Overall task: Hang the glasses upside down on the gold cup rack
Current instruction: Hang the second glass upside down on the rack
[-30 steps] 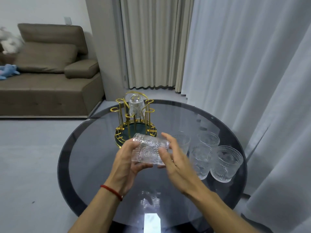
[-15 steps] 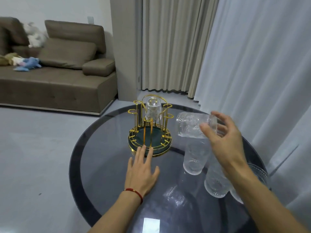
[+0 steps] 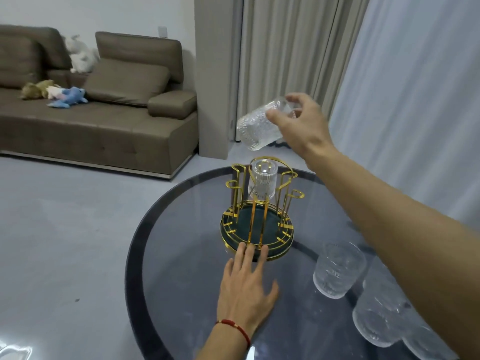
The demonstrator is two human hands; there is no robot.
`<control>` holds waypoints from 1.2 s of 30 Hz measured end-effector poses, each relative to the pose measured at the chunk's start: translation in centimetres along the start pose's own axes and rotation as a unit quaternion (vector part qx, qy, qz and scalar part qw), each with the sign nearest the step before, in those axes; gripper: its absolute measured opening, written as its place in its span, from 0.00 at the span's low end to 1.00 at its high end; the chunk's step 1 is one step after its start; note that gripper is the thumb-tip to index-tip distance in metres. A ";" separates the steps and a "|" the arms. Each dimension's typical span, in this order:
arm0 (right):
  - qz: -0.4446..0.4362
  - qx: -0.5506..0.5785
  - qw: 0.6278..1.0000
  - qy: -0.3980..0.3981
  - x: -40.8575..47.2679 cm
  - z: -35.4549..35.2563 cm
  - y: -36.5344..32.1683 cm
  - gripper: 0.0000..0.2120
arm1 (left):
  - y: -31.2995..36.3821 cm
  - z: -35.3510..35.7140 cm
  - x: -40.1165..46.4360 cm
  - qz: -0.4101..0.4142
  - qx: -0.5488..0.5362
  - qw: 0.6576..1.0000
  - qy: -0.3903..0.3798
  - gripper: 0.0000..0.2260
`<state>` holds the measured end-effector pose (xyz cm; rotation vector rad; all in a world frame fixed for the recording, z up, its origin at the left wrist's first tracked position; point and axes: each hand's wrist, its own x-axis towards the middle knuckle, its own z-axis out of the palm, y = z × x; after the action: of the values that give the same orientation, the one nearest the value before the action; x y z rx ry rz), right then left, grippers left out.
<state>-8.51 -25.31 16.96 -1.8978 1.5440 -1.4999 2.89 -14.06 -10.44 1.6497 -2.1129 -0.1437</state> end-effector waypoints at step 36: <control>-0.187 -0.491 0.817 -0.239 0.3 7.6 4.9 0.32 | 0.0 0.2 0.1 -0.006 -0.015 0.999 0.042 0.29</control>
<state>-4.97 -30.36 10.31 -2.9396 1.9044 -0.1065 2.75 -14.24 -10.60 1.6231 -2.0283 -0.1084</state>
